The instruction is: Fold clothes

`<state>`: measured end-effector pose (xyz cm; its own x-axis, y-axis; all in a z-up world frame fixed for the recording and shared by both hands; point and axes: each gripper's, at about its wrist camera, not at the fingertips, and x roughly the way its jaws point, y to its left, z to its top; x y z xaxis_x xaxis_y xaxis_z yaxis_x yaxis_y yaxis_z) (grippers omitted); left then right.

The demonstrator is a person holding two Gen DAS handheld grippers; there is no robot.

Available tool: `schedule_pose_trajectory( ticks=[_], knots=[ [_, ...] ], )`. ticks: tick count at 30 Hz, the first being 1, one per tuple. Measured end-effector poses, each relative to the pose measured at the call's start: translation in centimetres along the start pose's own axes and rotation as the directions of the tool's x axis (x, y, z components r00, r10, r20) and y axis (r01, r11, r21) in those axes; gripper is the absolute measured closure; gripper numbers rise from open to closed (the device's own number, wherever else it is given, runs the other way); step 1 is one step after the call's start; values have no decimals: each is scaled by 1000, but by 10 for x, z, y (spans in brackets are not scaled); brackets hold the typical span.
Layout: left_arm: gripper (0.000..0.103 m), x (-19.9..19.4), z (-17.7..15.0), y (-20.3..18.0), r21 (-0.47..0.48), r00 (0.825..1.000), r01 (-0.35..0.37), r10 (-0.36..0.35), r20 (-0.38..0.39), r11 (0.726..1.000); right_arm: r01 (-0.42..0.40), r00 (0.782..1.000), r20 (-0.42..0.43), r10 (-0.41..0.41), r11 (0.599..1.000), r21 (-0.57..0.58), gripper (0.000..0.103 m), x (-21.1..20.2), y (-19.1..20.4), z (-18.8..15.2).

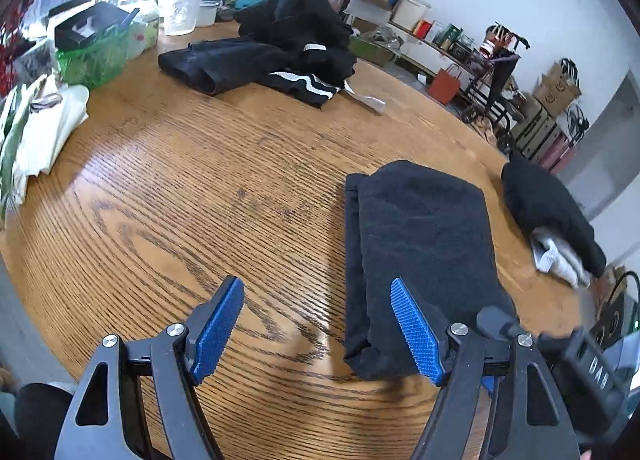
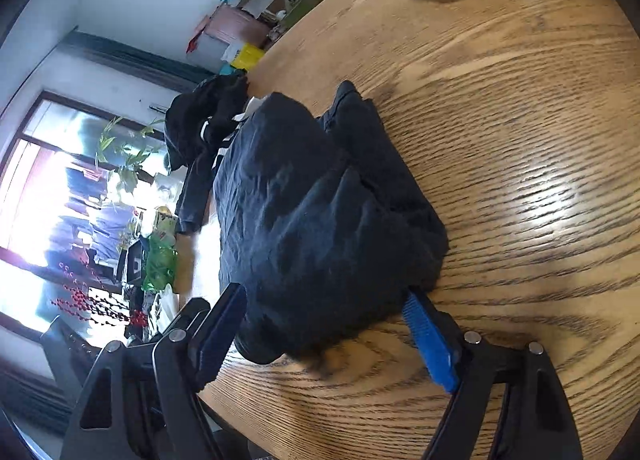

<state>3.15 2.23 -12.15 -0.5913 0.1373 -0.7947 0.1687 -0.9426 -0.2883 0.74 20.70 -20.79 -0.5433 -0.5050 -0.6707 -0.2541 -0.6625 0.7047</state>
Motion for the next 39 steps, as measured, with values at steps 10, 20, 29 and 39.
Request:
schedule_pose_trajectory(
  ticks=[10,20,29,39],
  knots=[
    [26,2,-3,12,-68,1000,4,-5,-13,998,70,996,54,-76,991,111,17,3,7,6],
    [26,8,-5,14,-95,999,19,-22,-32,995,77,994,72,-88,987,138,28,-1,2,5],
    [26,11,-8,19,-136,999,24,-29,-38,990,36,992,106,-68,959,281,26,-6,-8,3],
    [26,8,-10,35,-242,997,-71,74,3,968,17,985,154,-79,929,369,23,-9,-10,-4]
  ],
)
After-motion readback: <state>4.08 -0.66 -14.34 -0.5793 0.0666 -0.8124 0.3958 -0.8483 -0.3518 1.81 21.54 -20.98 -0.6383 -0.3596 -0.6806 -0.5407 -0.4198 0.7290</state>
